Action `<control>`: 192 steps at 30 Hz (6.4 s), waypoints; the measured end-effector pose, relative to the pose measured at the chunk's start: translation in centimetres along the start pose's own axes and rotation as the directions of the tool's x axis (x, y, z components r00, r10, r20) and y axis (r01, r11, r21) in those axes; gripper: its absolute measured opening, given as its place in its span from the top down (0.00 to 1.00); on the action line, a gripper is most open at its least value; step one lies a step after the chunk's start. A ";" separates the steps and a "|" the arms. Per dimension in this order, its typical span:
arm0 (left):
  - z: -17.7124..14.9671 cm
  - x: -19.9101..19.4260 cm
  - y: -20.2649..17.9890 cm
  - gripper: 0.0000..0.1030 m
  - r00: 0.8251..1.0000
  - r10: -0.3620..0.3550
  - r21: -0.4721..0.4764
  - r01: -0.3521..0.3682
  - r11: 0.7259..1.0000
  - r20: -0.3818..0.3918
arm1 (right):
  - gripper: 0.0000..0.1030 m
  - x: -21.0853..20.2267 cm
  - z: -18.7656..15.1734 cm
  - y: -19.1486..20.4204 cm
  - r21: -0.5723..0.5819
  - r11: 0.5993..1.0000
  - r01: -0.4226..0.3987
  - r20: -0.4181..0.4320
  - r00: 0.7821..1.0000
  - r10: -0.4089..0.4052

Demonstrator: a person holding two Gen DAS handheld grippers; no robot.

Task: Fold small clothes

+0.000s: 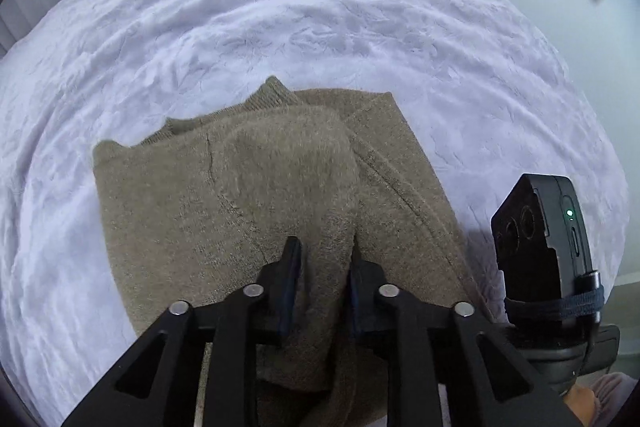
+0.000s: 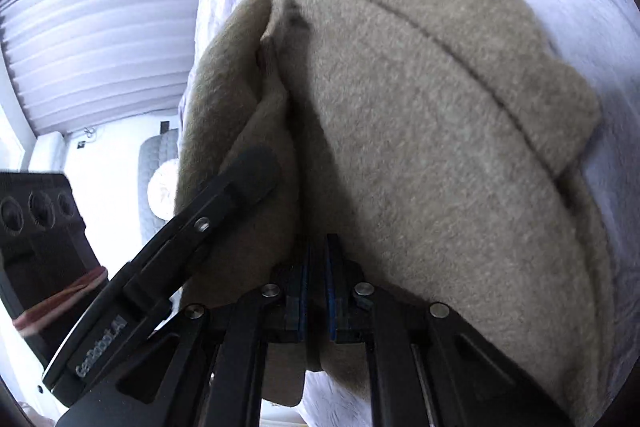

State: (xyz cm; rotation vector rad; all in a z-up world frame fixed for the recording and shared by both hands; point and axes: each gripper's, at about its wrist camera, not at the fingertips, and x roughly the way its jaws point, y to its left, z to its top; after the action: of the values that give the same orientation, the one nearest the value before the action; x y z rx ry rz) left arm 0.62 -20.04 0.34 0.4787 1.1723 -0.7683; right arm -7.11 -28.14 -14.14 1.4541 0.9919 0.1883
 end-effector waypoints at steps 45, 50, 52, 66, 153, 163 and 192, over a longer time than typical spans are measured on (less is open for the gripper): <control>-4.4 0.8 11.8 0.17 0.996 0.068 -0.343 -0.045 0.938 0.055 | 0.86 -10.0 4.3 13.6 -0.515 0.832 0.206 0.091 0.978 -0.186; -3.9 4.1 10.2 0.17 0.999 0.033 -0.303 -0.031 0.952 0.000 | 0.86 -9.3 6.6 7.5 -0.351 0.882 0.314 0.093 0.949 -0.301; -4.1 4.8 10.2 0.08 1.000 0.010 -0.296 -0.013 0.955 -0.010 | 0.85 -8.7 7.2 3.7 -0.283 0.889 0.359 0.073 0.933 -0.353; -5.5 0.9 10.0 0.04 0.999 0.019 -0.224 -0.025 0.974 -0.028 | 0.87 -14.6 0.2 8.1 -0.435 0.797 0.419 0.164 0.907 -0.387; -10.7 1.2 11.0 0.00 0.988 0.092 -0.355 -0.132 0.926 -0.127 | 0.53 -15.1 1.5 4.6 -0.263 0.794 0.548 0.215 0.836 -0.505; -8.7 2.9 12.0 0.00 0.980 0.136 -0.403 -0.185 0.896 -0.147 | 0.80 -12.0 4.5 5.1 -0.293 0.831 0.473 0.163 0.881 -0.444; -8.2 3.3 12.4 0.00 0.980 0.110 -0.418 -0.172 0.892 -0.167 | 0.56 -14.1 4.3 2.2 -0.239 0.845 0.478 0.116 0.878 -0.464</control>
State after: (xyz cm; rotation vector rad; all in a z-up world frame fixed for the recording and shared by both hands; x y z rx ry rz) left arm 5.35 -7.11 -6.17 0.2440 1.3770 -0.3339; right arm -11.95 -40.16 -6.76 0.9343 1.2015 -0.0803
